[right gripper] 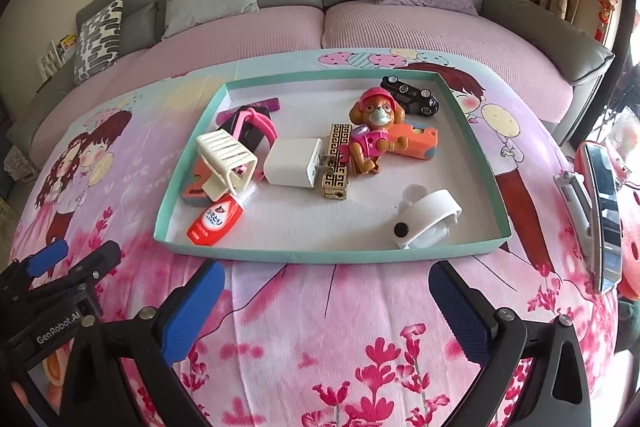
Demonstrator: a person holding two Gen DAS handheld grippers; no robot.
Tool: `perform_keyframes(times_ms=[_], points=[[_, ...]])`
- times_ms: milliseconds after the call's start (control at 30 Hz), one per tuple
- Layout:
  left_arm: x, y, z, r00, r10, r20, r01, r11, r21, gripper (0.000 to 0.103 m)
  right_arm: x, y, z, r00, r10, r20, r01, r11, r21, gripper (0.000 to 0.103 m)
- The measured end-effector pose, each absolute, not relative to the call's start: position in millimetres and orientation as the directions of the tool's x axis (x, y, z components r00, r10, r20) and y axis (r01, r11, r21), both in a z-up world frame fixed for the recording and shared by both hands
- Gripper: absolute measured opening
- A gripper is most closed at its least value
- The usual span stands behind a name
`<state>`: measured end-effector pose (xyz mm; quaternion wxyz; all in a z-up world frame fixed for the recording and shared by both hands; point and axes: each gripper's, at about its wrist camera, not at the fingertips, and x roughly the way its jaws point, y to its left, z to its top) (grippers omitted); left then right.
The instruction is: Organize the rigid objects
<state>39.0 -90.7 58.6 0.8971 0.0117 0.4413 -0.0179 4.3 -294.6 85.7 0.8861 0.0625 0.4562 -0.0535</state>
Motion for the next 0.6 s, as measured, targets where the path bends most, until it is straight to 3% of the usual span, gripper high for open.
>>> perform_keyframes(times_ms=[600], points=[[35.7,-88.8,56.1,0.601,-0.020,-0.799,0.048,0.999,0.012,0.089,4.9,-290.1,78.8,0.551,-0.062,-0.832,0.150,0.988,0.026,0.103]])
